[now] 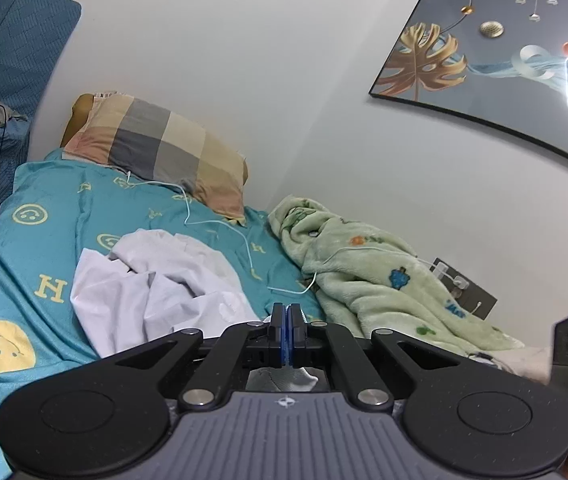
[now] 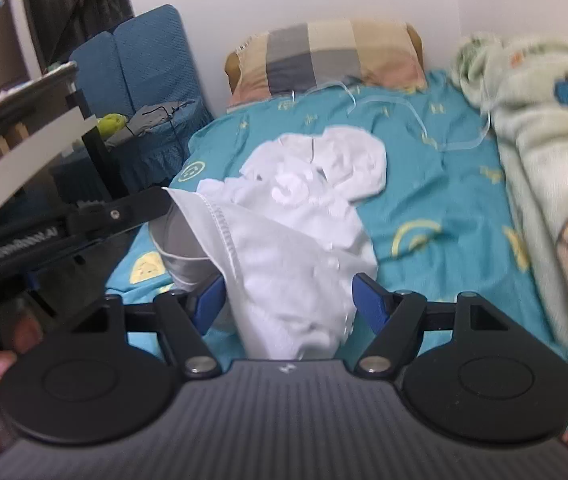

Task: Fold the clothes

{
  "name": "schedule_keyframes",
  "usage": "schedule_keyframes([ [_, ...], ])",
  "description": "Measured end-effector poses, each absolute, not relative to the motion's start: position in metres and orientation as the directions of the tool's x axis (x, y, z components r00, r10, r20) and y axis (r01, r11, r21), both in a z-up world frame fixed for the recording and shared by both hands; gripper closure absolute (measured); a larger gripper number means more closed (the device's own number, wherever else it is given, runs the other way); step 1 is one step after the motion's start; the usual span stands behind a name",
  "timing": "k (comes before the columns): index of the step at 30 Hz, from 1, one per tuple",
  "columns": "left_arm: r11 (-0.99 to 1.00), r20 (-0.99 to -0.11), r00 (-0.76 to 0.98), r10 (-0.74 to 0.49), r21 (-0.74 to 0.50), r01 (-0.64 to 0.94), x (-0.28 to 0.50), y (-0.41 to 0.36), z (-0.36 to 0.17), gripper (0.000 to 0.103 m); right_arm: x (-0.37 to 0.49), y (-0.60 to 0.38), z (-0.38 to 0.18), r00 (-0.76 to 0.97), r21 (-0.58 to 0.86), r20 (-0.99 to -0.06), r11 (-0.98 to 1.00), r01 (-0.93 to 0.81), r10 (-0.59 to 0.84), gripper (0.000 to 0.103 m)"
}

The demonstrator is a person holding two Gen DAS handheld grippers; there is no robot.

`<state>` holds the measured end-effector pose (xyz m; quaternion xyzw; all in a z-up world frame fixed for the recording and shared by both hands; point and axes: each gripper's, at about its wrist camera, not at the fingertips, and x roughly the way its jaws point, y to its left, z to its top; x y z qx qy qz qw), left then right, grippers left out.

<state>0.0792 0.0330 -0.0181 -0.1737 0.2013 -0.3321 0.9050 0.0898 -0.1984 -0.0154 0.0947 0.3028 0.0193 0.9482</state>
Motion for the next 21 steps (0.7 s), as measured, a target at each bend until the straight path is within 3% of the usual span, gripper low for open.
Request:
schedule_keyframes([
  [5, 0.727, -0.237, 0.715, -0.657, -0.449, 0.519, 0.077, 0.039, -0.016, 0.102, 0.115, -0.187, -0.019, 0.801, 0.224, -0.585, 0.975, 0.004, 0.131, 0.032],
  [8, 0.741, -0.240, 0.734, -0.635, -0.457, 0.491, 0.080, 0.045, -0.017, 0.102, 0.114, -0.193, -0.026, 0.800, 0.179, -0.599, 0.979, 0.100, 0.028, 0.032],
  [14, 0.759, -0.259, 0.750, -0.609, -0.465, 0.455, 0.086, 0.050, -0.020, 0.102, 0.098, -0.220, -0.046, 0.747, 0.238, -0.663, 0.937, 0.257, -0.036, 0.035],
  [15, 0.762, -0.269, 0.746, -0.609, -0.461, 0.455, 0.087, 0.049, -0.021, 0.102, 0.096, -0.223, -0.049, 0.740, 0.255, -0.672, 0.926, 0.278, -0.037, 0.041],
  [17, 0.770, -0.297, 0.736, -0.608, -0.447, 0.456, 0.089, 0.045, -0.025, 0.102, 0.093, -0.228, -0.052, 0.736, 0.299, -0.676, 0.905, 0.302, -0.022, 0.065],
  [18, 0.777, -0.314, 0.731, -0.605, -0.434, 0.456, 0.090, 0.042, -0.027, 0.102, 0.092, -0.228, -0.050, 0.746, 0.313, -0.666, 0.902, 0.299, -0.016, 0.092],
  [21, 0.789, -0.363, 0.712, -0.602, -0.413, 0.456, 0.093, 0.035, -0.035, 0.101, 0.090, -0.230, -0.045, 0.775, 0.356, -0.632, 0.889, 0.288, 0.002, 0.094],
])
